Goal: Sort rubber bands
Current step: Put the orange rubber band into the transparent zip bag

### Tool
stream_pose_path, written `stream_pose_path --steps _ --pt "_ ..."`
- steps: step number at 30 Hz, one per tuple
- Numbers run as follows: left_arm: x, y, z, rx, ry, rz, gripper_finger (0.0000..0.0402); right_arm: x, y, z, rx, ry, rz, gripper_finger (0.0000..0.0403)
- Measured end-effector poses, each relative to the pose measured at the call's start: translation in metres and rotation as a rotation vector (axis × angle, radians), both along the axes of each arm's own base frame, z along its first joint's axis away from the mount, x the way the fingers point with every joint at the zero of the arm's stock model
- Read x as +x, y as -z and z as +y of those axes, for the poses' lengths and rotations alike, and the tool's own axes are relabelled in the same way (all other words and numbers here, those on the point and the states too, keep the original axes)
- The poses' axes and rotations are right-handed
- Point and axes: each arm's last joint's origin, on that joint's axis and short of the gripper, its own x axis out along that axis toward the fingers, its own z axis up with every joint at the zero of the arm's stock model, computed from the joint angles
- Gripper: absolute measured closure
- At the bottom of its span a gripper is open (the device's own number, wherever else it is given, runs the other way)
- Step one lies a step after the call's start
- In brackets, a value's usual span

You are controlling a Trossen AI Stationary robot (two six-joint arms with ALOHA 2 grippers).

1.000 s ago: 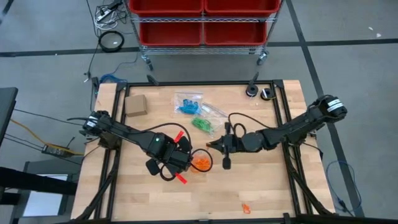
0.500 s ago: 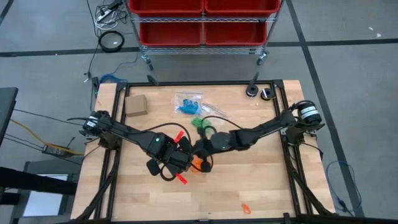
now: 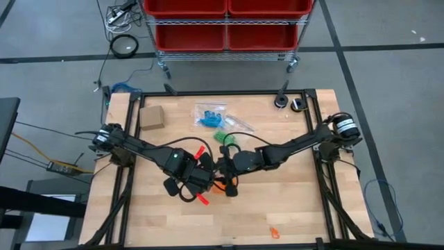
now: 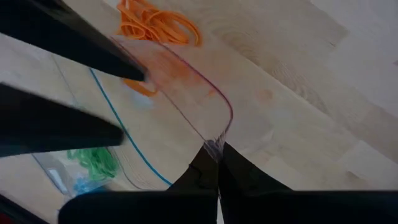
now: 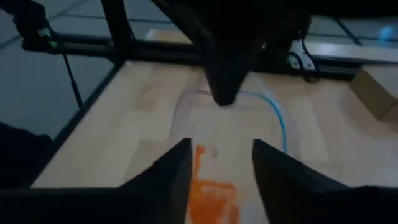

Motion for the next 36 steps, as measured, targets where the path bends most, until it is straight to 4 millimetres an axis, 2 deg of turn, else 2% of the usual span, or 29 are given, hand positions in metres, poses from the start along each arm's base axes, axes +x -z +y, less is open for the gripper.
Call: stream_pose_path --steps 5,10,12,16,19,24,26,31,36 --pt "0.000 0.000 0.000 0.000 -0.002 -0.001 0.0400 -0.018 -0.019 0.008 -0.065 0.072 0.012 0.0179" --pt "0.000 0.000 0.000 0.001 -0.002 0.002 0.0400 -0.039 -0.017 0.019 -0.147 0.151 0.139 0.0174" --pt "0.000 0.000 0.000 0.001 -0.002 0.004 0.0400 -0.046 -0.005 0.023 -0.149 0.157 0.197 0.0182" --pt "0.000 0.000 0.000 0.001 -0.002 0.002 0.0400 -0.060 0.034 0.023 -0.083 0.194 0.264 0.0199" --pt "0.000 0.000 0.000 -0.001 -0.002 -0.001 0.0400 -0.070 0.059 0.019 -0.007 0.224 0.222 0.0211" --pt "0.000 0.000 0.000 0.000 -0.002 0.000 0.0400 -0.075 0.080 0.009 0.089 0.214 0.098 0.0225" --pt "0.000 0.000 0.000 0.000 -0.002 -0.001 0.0400 -0.069 0.087 0.006 0.101 0.200 0.078 0.0229" --pt "0.000 0.000 0.000 0.000 -0.006 0.003 0.0400 -0.056 0.113 0.001 0.093 0.167 0.153 0.0233" --pt "0.000 0.000 0.000 0.000 -0.006 0.004 0.0400 -0.038 0.128 -0.002 0.085 0.158 0.180 0.0234"
